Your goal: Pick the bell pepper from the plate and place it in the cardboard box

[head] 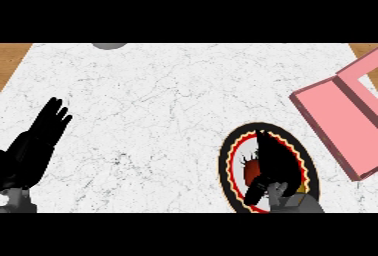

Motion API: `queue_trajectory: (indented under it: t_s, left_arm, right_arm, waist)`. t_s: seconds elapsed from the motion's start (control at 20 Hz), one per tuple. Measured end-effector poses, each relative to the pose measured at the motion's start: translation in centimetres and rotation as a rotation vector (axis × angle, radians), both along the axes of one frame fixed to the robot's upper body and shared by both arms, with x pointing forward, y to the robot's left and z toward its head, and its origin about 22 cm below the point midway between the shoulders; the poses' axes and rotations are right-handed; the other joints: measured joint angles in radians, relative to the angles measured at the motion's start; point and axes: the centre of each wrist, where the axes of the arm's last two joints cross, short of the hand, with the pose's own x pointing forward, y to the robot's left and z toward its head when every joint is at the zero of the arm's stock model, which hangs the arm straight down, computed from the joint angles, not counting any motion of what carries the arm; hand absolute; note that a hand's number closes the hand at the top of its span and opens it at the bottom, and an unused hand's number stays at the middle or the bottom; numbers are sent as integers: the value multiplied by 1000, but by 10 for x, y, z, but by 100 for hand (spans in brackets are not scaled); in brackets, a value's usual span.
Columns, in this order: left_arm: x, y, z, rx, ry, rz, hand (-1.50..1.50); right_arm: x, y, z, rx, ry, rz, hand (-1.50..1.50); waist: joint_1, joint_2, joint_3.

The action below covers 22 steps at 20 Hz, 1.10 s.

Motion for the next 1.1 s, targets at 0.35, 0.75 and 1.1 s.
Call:
queue_trajectory:
  t_s: [0.35,0.75,1.1]
  left_arm:
    - [-1,6,4,-3,2,3,0]
    - [-3,4,3,-1,0,-2,0]
    - [6,2,8,0,-1,0,0]
  right_arm:
    - [1,0,-2,-35,-44,38,150]
    - [26,1,-2,-33,-78,106,150]
    - [73,-1,-1,-8,-115,210,150]
  waist:
    - [0,0,0]
    - [4,1,0]
    - [6,2,0]
